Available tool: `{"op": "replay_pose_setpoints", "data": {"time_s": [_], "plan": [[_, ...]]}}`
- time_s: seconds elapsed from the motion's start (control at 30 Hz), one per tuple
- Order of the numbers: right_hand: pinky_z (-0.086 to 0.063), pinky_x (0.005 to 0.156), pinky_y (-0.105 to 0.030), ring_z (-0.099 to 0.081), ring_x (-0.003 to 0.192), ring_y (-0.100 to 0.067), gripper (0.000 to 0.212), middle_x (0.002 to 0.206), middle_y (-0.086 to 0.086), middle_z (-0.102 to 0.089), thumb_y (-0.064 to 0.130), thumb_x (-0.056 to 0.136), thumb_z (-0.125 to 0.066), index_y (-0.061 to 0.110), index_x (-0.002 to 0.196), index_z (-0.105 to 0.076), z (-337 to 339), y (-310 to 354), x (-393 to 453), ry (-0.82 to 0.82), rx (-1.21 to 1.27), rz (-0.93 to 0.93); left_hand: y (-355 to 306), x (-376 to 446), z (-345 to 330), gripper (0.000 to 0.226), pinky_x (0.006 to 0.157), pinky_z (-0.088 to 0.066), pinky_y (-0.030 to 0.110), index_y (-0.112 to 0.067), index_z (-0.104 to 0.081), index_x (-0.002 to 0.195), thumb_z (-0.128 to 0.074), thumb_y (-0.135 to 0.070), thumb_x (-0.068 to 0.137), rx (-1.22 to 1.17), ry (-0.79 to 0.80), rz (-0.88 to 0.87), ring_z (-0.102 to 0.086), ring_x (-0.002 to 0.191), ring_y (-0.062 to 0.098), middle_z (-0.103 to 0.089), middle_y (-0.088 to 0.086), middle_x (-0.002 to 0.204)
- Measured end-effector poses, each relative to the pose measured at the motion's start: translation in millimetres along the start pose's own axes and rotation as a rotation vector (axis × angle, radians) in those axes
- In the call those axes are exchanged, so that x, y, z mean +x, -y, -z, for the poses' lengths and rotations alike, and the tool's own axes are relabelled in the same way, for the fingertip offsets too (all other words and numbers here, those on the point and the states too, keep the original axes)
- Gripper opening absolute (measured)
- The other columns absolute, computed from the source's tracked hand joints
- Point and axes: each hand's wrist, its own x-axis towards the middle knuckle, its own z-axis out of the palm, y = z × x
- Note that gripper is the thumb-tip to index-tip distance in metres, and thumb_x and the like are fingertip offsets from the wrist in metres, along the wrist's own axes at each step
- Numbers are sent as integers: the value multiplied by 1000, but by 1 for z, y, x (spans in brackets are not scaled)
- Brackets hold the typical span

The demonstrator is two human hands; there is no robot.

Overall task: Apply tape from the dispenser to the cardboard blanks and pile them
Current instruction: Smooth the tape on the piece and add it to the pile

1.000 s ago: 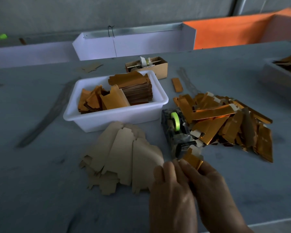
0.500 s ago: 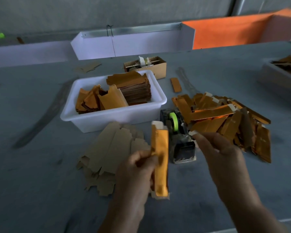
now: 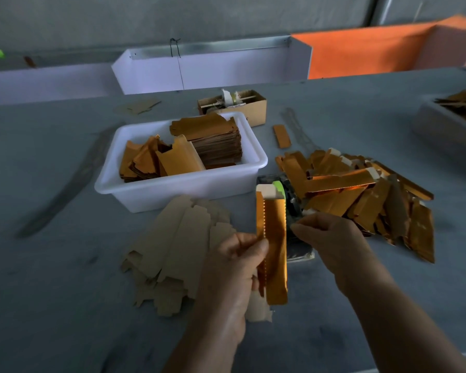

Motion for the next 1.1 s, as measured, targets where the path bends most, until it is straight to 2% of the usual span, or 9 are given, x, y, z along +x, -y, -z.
{"op": "replay_pose_setpoints", "data": {"time_s": [0.1,0.3,0.37,0.5,0.57,0.63,0.77,0.97,1.1], "plan": [[-50,68,-31,-65,78,-19,14,79,-5,-68,14,86,-63,19,74,-67,-4,0,-1,-10,36,-36,-1,3,-13,16,42,-36,13,-15,-64,73,-63,-14,89,1,55,15,-45,43,2,-56,-6,53],[-43,66,-29,-68,63,-7,15,68,1,-71,25,70,-62,16,64,-72,4,2,-8,109,518,-175,0,10,-20,10,52,-40,17,-13,-67,81,-63,-16,90,-6,82,59,-50,44,0,-60,-8,55],[-44,71,-30,-68,72,-8,14,76,2,-72,22,77,-63,14,69,-71,5,-2,-11,73,455,-150,0,11,-20,8,51,-42,16,-13,-68,82,-64,-16,89,17,82,52,-52,47,-1,-62,-6,59],[-40,74,-20,-54,97,-3,10,122,7,-55,21,84,-65,14,76,-65,-3,-12,-16,-149,43,4,1,13,-19,8,51,-42,14,-12,-67,86,-64,-18,89,86,84,22,-53,49,0,-61,-7,62],[-39,59,-7,-48,84,11,11,122,11,-47,21,85,-65,15,76,-65,-7,-14,-18,-202,-79,72,1,14,-18,9,51,-42,16,-13,-67,83,-64,-18,89,99,102,3,-51,47,-1,-60,-7,59],[-38,54,-3,-48,81,11,14,121,13,-45,20,86,-65,19,73,-62,-10,-17,-19,-244,-143,123,0,14,-19,10,51,-43,16,-13,-66,82,-64,-20,89,127,125,-30,-51,48,1,-59,-8,57],[-41,73,-14,-53,99,-9,15,127,3,-48,17,88,-62,22,74,-59,-14,-23,-22,-288,-207,184,-3,18,-21,8,48,-43,12,-15,-66,86,-63,-21,90,195,153,-46,-53,47,-1,-61,-7,62],[-50,85,-31,-56,108,-17,16,133,0,-48,16,89,-60,25,76,-57,-18,-23,-28,-303,-203,198,-6,23,-21,7,46,-43,12,-20,-64,82,-65,-22,89,256,148,-31,-54,44,-4,-62,-12,54],[-49,83,-25,-57,108,-18,9,132,-1,-49,12,89,-60,14,81,-63,-20,-24,-30,-325,-257,233,-7,22,-25,6,45,-40,9,-19,-67,86,-66,-24,88,301,94,-61,-55,45,-4,-62,-9,63]]}}
